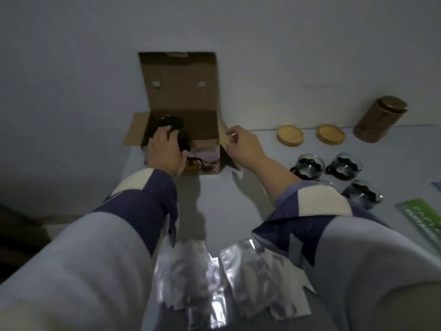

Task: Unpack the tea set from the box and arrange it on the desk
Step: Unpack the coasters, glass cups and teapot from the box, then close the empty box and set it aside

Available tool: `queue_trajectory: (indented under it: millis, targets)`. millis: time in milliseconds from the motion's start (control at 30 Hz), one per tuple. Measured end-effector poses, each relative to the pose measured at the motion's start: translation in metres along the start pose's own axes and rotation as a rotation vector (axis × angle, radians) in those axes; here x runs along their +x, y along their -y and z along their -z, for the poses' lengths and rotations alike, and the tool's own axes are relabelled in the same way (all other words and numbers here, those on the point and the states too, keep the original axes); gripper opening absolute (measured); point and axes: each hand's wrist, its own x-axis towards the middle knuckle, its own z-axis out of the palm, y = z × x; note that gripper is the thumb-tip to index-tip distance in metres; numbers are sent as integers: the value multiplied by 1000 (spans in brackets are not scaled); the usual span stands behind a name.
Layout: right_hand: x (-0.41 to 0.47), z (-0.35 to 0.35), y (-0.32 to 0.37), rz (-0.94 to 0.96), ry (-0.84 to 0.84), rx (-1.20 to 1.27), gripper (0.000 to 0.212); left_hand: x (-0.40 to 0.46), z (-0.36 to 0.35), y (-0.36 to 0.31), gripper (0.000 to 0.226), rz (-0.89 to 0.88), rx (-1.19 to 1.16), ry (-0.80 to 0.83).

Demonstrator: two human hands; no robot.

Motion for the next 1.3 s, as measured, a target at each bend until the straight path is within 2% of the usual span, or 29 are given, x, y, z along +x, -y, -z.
queue_trajectory:
  millis: [100,233,400,567,667,800,1133,1300]
  targets:
    - [23,-30,28,16,26,-52,32,12,0,33,81,113,-46,101]
    - [52,-59,62,110,-2,-337,29,29,-8,59,98,212,-141,202]
    - [81,-87,90,-80,226,-260,43,36,-21,72,97,185,-369,147]
    - [89,-103,97,-234,320,-198,41,37,-25,73,97,172,-379,110]
    - [84,-101,99,-231,230,-131,41,36,-25,71,96,184,-363,106]
    - [75,-81,97,-161,156,-161,40,34,-21,67,97,221,-339,111]
    - [60,40,87,-149,-84,-7,42,29,-10,55,96,250,-280,176]
    - [56,75,61,-181,-180,-66,41,30,-6,54,97,262,-285,176]
